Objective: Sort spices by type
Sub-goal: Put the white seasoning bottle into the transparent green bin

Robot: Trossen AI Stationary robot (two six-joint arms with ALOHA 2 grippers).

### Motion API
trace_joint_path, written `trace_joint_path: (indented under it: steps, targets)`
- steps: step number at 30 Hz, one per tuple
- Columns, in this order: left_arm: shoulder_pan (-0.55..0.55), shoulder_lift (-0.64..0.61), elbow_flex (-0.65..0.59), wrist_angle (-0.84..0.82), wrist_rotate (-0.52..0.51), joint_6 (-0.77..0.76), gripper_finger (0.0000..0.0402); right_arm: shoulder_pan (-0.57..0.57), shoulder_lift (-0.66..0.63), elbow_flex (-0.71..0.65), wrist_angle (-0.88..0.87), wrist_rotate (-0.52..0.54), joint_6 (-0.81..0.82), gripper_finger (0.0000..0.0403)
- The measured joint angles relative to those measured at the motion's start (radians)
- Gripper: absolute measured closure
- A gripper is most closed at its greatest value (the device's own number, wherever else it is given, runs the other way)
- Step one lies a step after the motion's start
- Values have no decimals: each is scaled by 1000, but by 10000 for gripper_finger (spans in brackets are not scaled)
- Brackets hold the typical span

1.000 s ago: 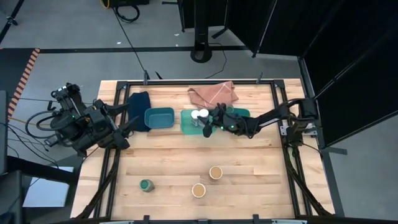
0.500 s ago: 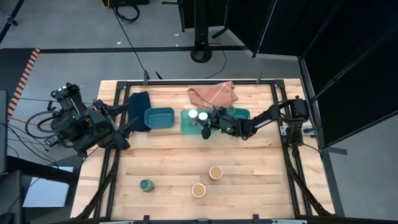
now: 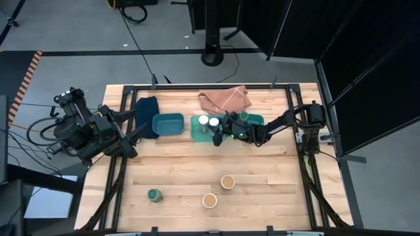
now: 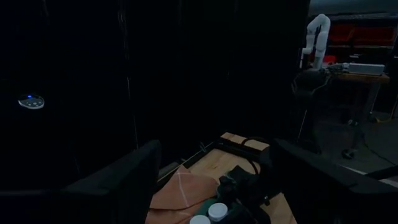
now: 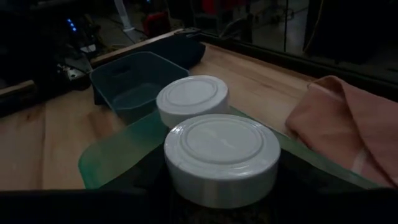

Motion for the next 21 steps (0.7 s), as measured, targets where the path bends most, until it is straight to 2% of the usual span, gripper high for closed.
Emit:
trace_joint_path:
  steps: [6, 11, 13, 21]
  targets:
    - [0, 0, 0, 0, 0, 0, 94, 0, 0, 0, -7, 3, 15, 200]
    - [0, 0, 0, 0, 0, 0, 94, -7, 0, 0, -21, 7, 60, 152]
    - [0, 0, 0, 0, 0, 0, 94, -9, 0, 0, -28, 7, 68, 144]
    - [0, 0, 0, -5, 0, 0, 94, -10, 0, 0, -26, 12, 68, 166]
